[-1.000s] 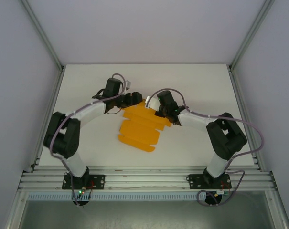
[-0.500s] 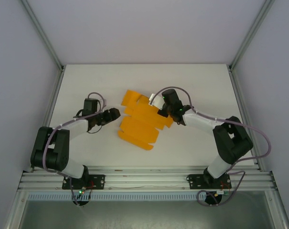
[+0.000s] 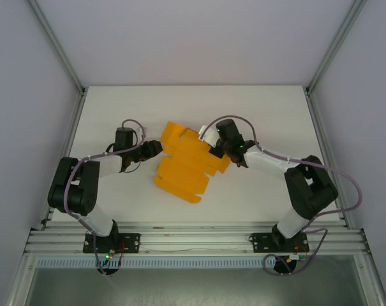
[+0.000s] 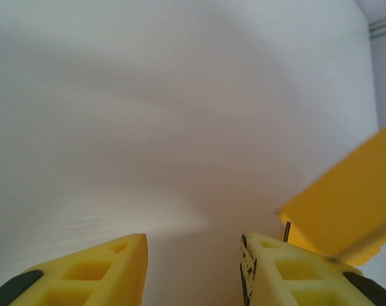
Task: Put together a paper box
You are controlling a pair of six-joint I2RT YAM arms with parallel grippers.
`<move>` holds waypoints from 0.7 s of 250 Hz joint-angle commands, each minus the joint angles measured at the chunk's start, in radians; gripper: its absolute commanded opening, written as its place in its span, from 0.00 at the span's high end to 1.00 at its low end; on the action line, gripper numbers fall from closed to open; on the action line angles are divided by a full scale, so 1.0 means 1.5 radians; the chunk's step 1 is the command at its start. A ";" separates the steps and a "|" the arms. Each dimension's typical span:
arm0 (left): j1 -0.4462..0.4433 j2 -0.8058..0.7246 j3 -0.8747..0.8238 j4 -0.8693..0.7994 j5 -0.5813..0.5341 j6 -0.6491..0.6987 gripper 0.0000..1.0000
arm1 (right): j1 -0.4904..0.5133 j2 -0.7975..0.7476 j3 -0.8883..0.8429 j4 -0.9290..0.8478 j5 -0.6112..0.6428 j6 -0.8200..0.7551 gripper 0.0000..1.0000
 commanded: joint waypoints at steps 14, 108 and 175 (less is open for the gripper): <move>-0.024 0.012 0.014 0.062 0.093 0.023 0.57 | -0.004 -0.016 0.026 -0.005 0.000 0.028 1.00; -0.071 0.075 0.043 0.065 0.086 0.043 0.56 | -0.004 -0.031 0.017 0.023 -0.071 0.063 1.00; -0.073 0.100 0.032 0.162 0.112 -0.015 0.86 | -0.005 -0.031 0.019 0.027 -0.071 0.062 1.00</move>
